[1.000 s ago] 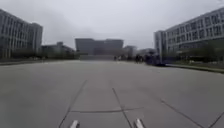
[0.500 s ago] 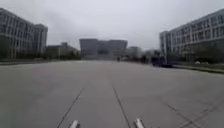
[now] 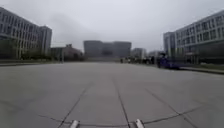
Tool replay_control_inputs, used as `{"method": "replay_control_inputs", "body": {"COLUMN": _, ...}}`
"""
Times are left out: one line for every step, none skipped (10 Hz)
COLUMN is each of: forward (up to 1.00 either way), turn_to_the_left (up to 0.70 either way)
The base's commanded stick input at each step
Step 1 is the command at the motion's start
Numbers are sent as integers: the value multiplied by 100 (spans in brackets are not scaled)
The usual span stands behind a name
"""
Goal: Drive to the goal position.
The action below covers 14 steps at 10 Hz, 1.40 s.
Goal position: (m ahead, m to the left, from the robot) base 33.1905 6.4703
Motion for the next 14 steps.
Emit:
{"method": "replay_control_inputs", "body": {"forward": 100, "turn_to_the_left": -6}}
{"method": "replay_control_inputs", "body": {"forward": 100, "turn_to_the_left": -1}}
{"method": "replay_control_inputs", "body": {"forward": 100, "turn_to_the_left": -4}}
{"method": "replay_control_inputs", "body": {"forward": 100, "turn_to_the_left": -31}}
{"method": "replay_control_inputs", "body": {"forward": 100, "turn_to_the_left": -1}}
{"method": "replay_control_inputs", "body": {"forward": 100, "turn_to_the_left": 0}}
{"method": "replay_control_inputs", "body": {"forward": 100, "turn_to_the_left": 0}}
{"method": "replay_control_inputs", "body": {"forward": 100, "turn_to_the_left": 0}}
{"method": "replay_control_inputs", "body": {"forward": 100, "turn_to_the_left": 0}}
{"method": "replay_control_inputs", "body": {"forward": 100, "turn_to_the_left": 0}}
{"method": "replay_control_inputs", "body": {"forward": 100, "turn_to_the_left": 0}}
{"method": "replay_control_inputs", "body": {"forward": 100, "turn_to_the_left": 0}}
{"method": "replay_control_inputs", "body": {"forward": 100, "turn_to_the_left": 0}}
{"method": "replay_control_inputs", "body": {"forward": 100, "turn_to_the_left": 0}}
